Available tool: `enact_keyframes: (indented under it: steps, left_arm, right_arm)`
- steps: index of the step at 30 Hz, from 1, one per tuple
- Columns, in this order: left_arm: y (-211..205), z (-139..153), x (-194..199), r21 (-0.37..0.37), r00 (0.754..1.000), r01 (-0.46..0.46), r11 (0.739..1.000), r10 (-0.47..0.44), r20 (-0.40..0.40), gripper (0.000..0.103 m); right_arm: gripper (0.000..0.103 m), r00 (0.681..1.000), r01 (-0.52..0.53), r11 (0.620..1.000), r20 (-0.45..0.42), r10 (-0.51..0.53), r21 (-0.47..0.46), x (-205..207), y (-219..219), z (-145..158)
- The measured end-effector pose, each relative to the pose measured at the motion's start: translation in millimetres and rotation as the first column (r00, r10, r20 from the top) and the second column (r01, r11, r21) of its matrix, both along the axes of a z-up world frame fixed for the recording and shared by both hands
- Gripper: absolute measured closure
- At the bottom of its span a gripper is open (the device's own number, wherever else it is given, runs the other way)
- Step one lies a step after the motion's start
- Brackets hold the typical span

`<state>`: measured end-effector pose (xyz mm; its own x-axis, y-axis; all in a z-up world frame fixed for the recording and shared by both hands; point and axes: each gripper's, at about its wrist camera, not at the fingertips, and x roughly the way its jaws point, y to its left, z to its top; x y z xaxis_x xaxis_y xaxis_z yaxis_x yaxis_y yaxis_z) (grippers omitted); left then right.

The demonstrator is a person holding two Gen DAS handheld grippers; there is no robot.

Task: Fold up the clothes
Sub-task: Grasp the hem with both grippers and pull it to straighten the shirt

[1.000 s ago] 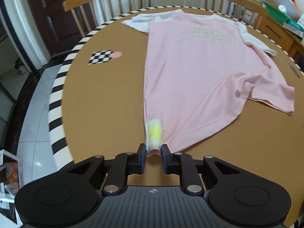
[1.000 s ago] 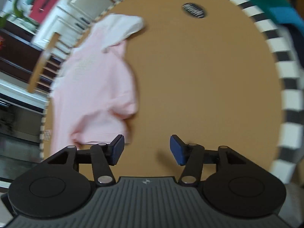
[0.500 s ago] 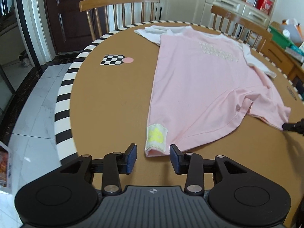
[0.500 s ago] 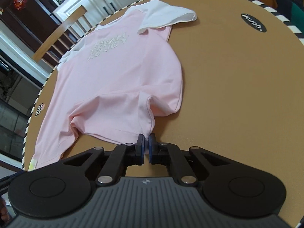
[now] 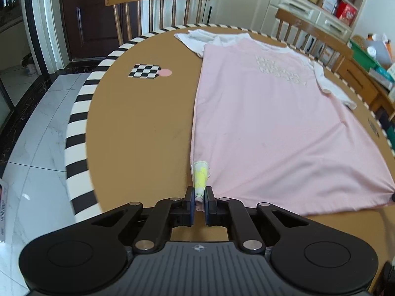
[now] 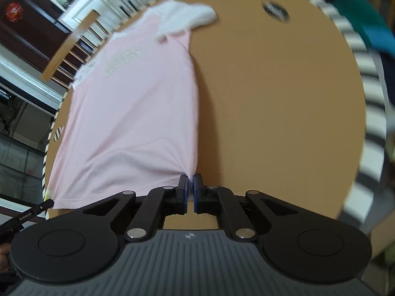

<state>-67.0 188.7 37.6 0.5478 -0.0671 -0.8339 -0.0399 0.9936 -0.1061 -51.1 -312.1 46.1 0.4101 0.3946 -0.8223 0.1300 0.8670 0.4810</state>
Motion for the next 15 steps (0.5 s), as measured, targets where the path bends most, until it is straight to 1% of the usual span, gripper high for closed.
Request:
enact_keyframes:
  steps: [2, 5, 11, 13, 14, 15]
  left_arm:
    - [0.5, -3.6, -6.0, 0.009, 1.0, 0.009, 1.0, -0.009, -0.029, 0.095]
    - [0.9, -8.4, -17.3, 0.008, 0.997, 0.022, 1.0, -0.022, -0.068, 0.095]
    - [-3.9, -8.0, -45.1, 0.005, 0.99, 0.075, 0.997, -0.074, -0.118, 0.095]
    - [-3.9, -9.9, -51.3, 0.002, 0.986, 0.089, 0.996, -0.088, -0.141, 0.093]
    - [-3.1, -10.1, -53.5, -0.001, 0.985, 0.092, 0.996, -0.091, -0.148, 0.09]
    - [-1.3, -9.1, -55.6, -0.001, 0.984, 0.092, 0.996, -0.091, -0.155, 0.087]
  right_arm:
    - [0.099, 0.998, -0.01, 0.999, -0.059, 0.008, -0.036, -9.0, 3.4, -13.3]
    - [0.099, 0.998, -0.021, 0.999, -0.067, 0.019, -0.025, -23.1, 6.5, -16.7]
    - [0.099, 0.994, -0.06, 0.995, -0.094, 0.052, -0.079, -43.7, 8.5, -7.2]
    - [0.095, 0.992, -0.066, 0.994, -0.112, 0.056, -0.086, -47.7, 9.4, -7.5]
    - [0.094, 0.991, -0.067, 0.994, -0.125, 0.056, -0.087, -47.7, 9.4, -7.0]
    - [0.09, 0.989, -0.068, 0.994, -0.137, 0.056, -0.087, -47.6, 9.5, -6.4]
